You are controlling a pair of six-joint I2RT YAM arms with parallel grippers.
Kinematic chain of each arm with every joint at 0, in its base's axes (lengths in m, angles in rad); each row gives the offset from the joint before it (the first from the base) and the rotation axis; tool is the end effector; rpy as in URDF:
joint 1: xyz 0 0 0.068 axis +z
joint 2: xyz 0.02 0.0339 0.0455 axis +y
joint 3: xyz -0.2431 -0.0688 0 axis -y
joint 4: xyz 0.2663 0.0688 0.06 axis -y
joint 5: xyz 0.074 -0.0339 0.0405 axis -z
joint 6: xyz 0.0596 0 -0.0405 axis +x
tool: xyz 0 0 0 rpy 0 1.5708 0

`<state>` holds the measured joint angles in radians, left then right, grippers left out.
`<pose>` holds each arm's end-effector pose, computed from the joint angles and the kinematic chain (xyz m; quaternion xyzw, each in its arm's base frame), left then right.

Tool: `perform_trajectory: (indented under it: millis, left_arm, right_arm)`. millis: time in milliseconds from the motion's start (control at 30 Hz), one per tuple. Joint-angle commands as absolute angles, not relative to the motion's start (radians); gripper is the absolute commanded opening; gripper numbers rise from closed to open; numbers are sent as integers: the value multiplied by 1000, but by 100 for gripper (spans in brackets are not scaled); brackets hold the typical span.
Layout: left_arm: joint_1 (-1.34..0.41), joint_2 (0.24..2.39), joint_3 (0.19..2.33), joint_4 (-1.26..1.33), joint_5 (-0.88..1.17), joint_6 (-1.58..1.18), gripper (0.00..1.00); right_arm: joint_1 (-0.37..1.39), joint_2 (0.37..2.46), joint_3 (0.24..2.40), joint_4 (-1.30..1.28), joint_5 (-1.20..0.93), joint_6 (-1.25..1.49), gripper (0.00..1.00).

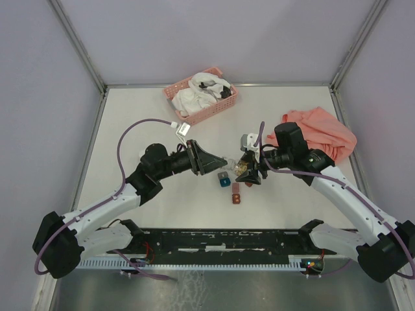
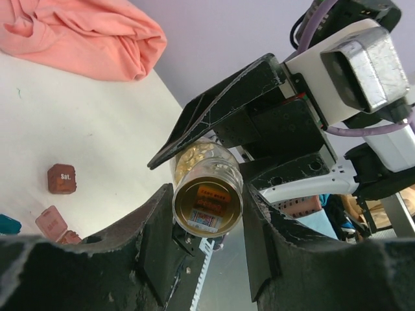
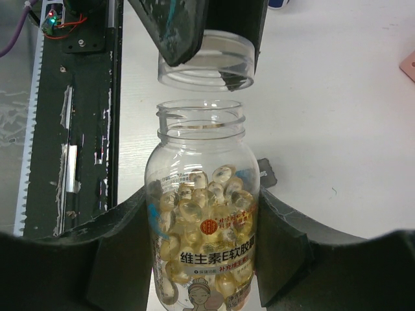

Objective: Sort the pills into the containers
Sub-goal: Screw the lid of the pill bottle onto the pill bottle.

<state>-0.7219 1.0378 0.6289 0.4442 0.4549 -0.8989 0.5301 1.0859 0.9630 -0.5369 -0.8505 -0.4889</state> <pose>0.2020 -0.2127 0.2766 0.1018 0.6883 -0.6158 0.3696 0.2085 0.1741 0.2860 -0.5574 0.6256 0.3787 0.3930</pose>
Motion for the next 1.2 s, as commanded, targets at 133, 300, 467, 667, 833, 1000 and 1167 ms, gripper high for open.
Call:
perform_trajectory:
  millis: [133,300,467,667,833,1000,1167]
  left_arm:
    - [-763,1063,703,372,399,-803,28]
    - [-773,1068,707,371,396,-802,28]
    - [-776,1060,707,379,396,-810,28]
    - [-784,1061,709,389,402,-822,28]
    - [-796,1071,715,390,405,-824,28]
    - [-801,1076,730,372,402,-817,27]
    - [-809,1095,760,296,384,-788,26]
  right_arm:
    - [538,1089,1020,-523,-830,-498,2]
    - [544,1101,1024,-531,-819,-498,2]
    - [552,1107,1030,-538,-803,-500,1]
    - [558,1111,1032,-541,-786,-502,2]
    - [564,1115,1036,-547,-767,-504,2]
    - [573,1125,1046,-562,-732,-511,2]
    - [582,1134,1055,-576,-703,-521,2]
